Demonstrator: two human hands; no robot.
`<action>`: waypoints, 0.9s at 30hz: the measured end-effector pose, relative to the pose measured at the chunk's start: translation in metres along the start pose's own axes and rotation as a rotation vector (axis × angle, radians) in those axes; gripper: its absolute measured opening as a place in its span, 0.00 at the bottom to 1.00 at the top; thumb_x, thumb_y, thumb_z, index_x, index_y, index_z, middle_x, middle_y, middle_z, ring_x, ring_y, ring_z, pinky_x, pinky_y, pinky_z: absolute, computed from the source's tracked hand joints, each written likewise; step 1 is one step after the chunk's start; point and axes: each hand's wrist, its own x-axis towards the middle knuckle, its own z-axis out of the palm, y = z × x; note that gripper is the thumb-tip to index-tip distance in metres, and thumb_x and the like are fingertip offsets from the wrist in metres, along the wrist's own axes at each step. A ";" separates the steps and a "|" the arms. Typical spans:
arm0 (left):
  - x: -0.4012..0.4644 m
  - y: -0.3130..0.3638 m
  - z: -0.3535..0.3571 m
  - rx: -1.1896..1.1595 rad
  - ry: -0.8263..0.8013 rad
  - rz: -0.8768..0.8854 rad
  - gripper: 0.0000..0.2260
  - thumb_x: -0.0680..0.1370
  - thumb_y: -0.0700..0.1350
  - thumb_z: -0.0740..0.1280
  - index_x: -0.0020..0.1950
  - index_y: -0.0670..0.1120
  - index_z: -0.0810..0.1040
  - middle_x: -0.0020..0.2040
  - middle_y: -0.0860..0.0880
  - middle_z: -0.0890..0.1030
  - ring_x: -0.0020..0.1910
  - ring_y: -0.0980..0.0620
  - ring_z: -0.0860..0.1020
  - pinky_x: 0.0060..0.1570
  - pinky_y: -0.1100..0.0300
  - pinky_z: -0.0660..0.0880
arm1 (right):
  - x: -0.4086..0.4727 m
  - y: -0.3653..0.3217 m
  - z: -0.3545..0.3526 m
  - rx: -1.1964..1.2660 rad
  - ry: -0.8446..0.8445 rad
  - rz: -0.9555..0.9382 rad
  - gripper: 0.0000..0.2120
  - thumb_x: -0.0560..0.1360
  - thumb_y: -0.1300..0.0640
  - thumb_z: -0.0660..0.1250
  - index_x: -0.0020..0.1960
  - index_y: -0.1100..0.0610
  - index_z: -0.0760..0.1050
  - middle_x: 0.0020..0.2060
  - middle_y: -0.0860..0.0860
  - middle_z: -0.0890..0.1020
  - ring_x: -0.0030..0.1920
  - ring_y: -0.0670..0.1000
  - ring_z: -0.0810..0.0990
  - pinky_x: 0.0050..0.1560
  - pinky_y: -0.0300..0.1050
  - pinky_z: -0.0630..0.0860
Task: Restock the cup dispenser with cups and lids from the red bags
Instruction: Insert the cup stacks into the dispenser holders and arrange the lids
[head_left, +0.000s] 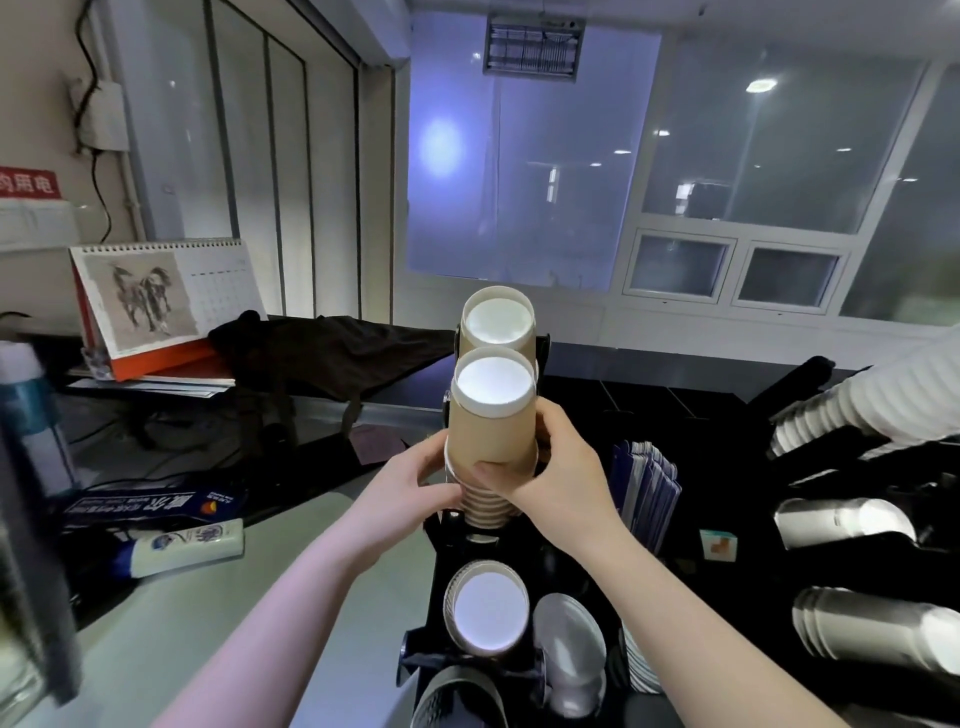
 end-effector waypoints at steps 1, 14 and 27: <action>-0.001 0.001 0.000 -0.002 -0.002 -0.003 0.25 0.71 0.38 0.65 0.64 0.58 0.74 0.61 0.61 0.79 0.62 0.62 0.75 0.61 0.57 0.73 | 0.000 0.001 0.001 -0.018 0.012 -0.015 0.26 0.56 0.37 0.76 0.51 0.31 0.68 0.51 0.34 0.79 0.53 0.36 0.77 0.46 0.28 0.73; -0.012 -0.001 -0.001 -0.009 0.056 -0.034 0.27 0.75 0.32 0.64 0.69 0.54 0.71 0.63 0.60 0.78 0.65 0.63 0.72 0.64 0.60 0.69 | -0.010 0.008 0.005 -0.097 -0.087 -0.041 0.32 0.63 0.43 0.74 0.64 0.42 0.69 0.58 0.39 0.76 0.60 0.39 0.74 0.59 0.40 0.73; -0.003 0.002 -0.008 -0.044 0.301 0.047 0.20 0.75 0.36 0.67 0.64 0.54 0.73 0.60 0.56 0.79 0.59 0.62 0.77 0.61 0.59 0.73 | 0.012 -0.001 -0.018 -0.034 0.168 -0.026 0.21 0.64 0.44 0.74 0.55 0.41 0.72 0.52 0.42 0.78 0.52 0.39 0.76 0.52 0.39 0.76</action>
